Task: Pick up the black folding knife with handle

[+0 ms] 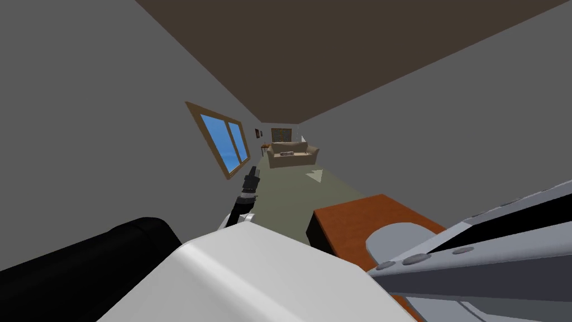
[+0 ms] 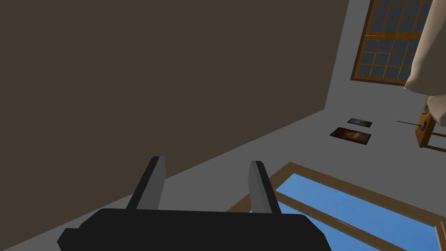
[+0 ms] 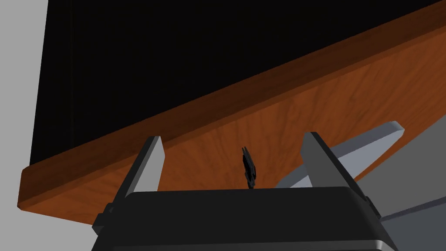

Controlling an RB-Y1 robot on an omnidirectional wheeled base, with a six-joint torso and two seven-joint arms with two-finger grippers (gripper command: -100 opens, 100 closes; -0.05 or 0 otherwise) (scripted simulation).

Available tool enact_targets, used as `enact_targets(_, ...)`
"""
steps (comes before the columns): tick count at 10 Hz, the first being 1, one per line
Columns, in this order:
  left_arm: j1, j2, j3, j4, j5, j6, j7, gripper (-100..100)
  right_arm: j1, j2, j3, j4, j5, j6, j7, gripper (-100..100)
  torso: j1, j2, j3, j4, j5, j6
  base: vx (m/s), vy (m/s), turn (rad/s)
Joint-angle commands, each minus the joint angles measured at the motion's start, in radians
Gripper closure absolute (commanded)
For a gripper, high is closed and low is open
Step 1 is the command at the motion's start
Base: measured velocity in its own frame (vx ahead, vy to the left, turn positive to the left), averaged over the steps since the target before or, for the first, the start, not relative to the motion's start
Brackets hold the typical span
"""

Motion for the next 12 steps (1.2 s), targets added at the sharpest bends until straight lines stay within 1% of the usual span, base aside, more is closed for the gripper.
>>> enact_targets(1, 0.0, 0.0, 0.0, 0.0, 0.0, 0.0, 0.0, 0, -0.013, -0.012, 0.001, 0.05, 0.018, 0.016, -0.014, -100, 0.0, 0.0, 0.0, 0.0, 0.0, 0.0, 0.055, -0.028, 0.23)
enact_targets(2, 0.0, 0.0, 0.0, 0.0, 0.0, 0.0, 0.0, 0, -0.013, -0.012, 0.001, 0.067, 0.018, 0.016, -0.014, -100, 0.0, -0.001, 0.0, 0.0, 0.0, -0.001, 0.044, -0.029, 0.126)
enact_targets(3, 0.0, 0.0, 0.0, 0.0, 0.0, 0.0, 0.0, 0, -0.029, -0.021, 0.002, 0.113, 0.032, 0.03, -0.026, -100, 0.0, 0.0, 0.0, 0.0, 0.0, 0.0, 0.041, -0.033, 0.244)
enact_targets(4, 0.0, 0.0, 0.0, 0.0, 0.0, 0.0, 0.0, 0, -0.045, -0.03, 0.004, 0.141, 0.046, 0.044, -0.037, -100, 0.0, 0.0, 0.0, 0.0, 0.0, -0.001, 0.061, -0.048, 0.364)
enact_targets(5, 0.0, 0.0, 0.0, 0.0, 0.0, 0.0, 0.0, 0, -0.045, -0.03, 0.004, 0.159, 0.046, 0.044, -0.037, -100, -0.001, -0.001, -0.001, 0.0, 0.0, -0.001, 0.053, -0.044, 0.097)
enact_targets(6, 0.0, 0.0, 0.0, 0.0, 0.0, 0.0, 0.0, 0, -0.062, -0.038, 0.006, 0.19, 0.059, 0.058, -0.048, -100, -0.001, -0.001, -0.001, 0.0, 0.0, 0.0, 0.051, -0.031, 0.158)
enact_targets(7, 0.0, 0.0, 0.0, 0.0, 0.0, 0.0, 0.0, 0, -0.062, -0.038, 0.006, 0.209, 0.059, 0.058, -0.048, -100, 0.0, -0.001, -0.001, 0.0, 0.0, 0.0, 0.033, -0.025, 0.108)
enact_targets(8, 0.0, 0.0, 0.0, 0.0, 0.0, 0.0, 0.0, 0, -0.078, -0.045, 0.008, 0.246, 0.071, 0.071, -0.059, -100, 0.001, 0.0, 0.0, 0.0, 0.0, 0.0, 0.029, -0.027, 0.186)
enact_targets(9, 0.0, 0.0, 0.0, 0.0, 0.0, 0.0, 0.0, 0, -0.078, -0.045, 0.008, 0.25, 0.071, 0.071, -0.059, -100, 0.001, 0.0, 0.0, 0.0, 0.0, 0.0, 0.026, -0.03, 0.093)
enact_targets(11, 0.0, 0.0, 0.0, 0.0, 0.0, 0.0, 0.0, 0, -0.11, -0.056, 0.012, 0.313, 0.09, 0.095, -0.077, -100, 0.0, 0.001, 0.0, 0.0, 0.0, 0.0, 0.036, -0.037, 0.198)
enact_targets(12, 0.0, 0.0, 0.0, 0.0, 0.0, 0.0, 0.0, 0, -0.11, -0.056, 0.012, 0.32, 0.09, 0.095, -0.077, -100, 0.0, 0.0, 0.0, 0.0, 0.0, 0.0, 0.037, -0.044, 0.079)
